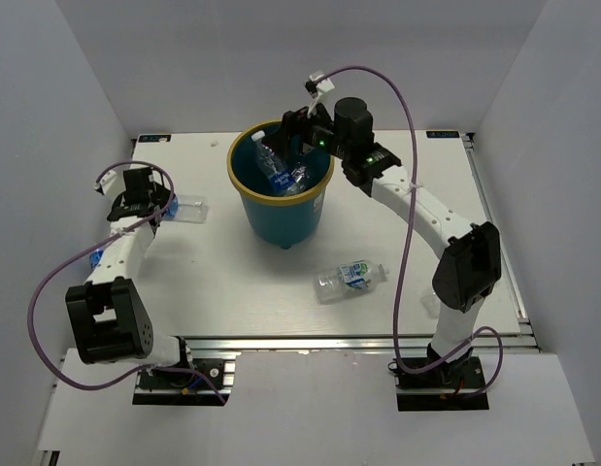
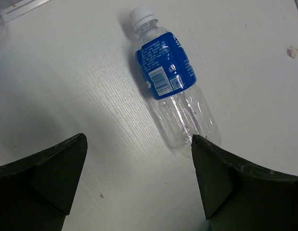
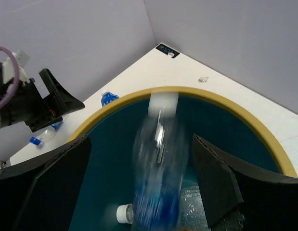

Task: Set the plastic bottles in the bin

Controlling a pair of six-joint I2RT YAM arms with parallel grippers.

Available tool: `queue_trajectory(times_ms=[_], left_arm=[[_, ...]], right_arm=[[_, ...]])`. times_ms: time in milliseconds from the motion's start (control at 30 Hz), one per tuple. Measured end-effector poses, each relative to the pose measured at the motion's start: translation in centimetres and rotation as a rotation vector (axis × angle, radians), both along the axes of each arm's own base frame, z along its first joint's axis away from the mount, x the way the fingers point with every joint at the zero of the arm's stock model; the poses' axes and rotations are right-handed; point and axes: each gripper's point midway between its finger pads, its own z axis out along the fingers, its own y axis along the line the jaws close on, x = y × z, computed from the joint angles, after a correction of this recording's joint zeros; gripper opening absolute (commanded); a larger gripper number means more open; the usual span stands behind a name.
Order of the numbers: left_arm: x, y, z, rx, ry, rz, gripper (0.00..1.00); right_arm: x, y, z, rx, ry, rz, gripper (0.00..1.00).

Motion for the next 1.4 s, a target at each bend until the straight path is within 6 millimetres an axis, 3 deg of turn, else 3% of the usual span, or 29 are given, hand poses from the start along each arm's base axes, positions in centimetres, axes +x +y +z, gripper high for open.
queue_trajectory(times_ms=[167, 333, 467, 567, 700, 800, 867, 967, 1067, 1133, 1267, 1333, 1400], left_arm=[[1.0, 0.5, -1.5, -0.027, 0.025, 0.02, 0.98], [2.8, 1.1, -3.4, -0.056, 0.044, 0.04, 0.98], [5.7, 1.6, -4.8, -0.085, 0.046, 0.029, 0.98], [8.0, 1.6, -5.6, -0.113, 0.035, 0.007, 0.98], [10.1, 1.1, -7.3, -0.155, 0.024, -0.033, 0.98], [10.8, 0.4, -9.5, -0.194, 0.037, -0.062, 0.98], [11.2, 0.0, -11.4, -0.218, 0.063, -0.079, 0.95], [13.1, -0.1, -11.1, -0.231, 0.025, -0.1, 0.84], [13.4, -0.5, -11.2, -0.245, 0.019, -0.118, 0.66], [13.3, -0.7, -11.2, -0.254, 0.019, -0.126, 0.6], [12.9, -1.2, -9.9, -0.262, 0.018, -0.156, 0.5], [12.9, -1.6, -7.8, -0.263, -0.014, -0.185, 0.49], [13.1, -2.2, -3.9, -0.25, -0.085, -0.226, 0.5]], right_arm=[[-1.1, -1.1, 3.5, 0.039, -0.051, -0.005, 0.89], [-4.5, -4.3, 8.6, 0.076, -0.155, -0.029, 0.89], [-7.5, -7.7, 9.4, 0.059, -0.215, -0.079, 0.89], [-8.5, -10.2, 7.4, 0.026, -0.207, -0.164, 0.89], [-8.5, -13.8, 1.8, -0.054, -0.129, -0.3, 0.89], [-8.6, -16.8, -2.3, -0.11, -0.067, -0.388, 0.9], [-8.8, -18.5, -3.8, -0.13, -0.037, -0.434, 0.89], [-9.2, -20.5, -4.4, -0.127, -0.025, -0.494, 0.89], [-9.6, -21.8, -4.2, -0.122, -0.03, -0.541, 0.89], [-9.7, -22.5, -4.4, -0.123, -0.025, -0.575, 0.89], [-9.1, -24.4, -5.9, -0.146, 0.014, -0.658, 0.89], [-8.7, -25.8, -7.2, -0.16, 0.043, -0.696, 0.89], [-8.2, -27.4, -8.7, -0.164, 0.086, -0.733, 0.89]])
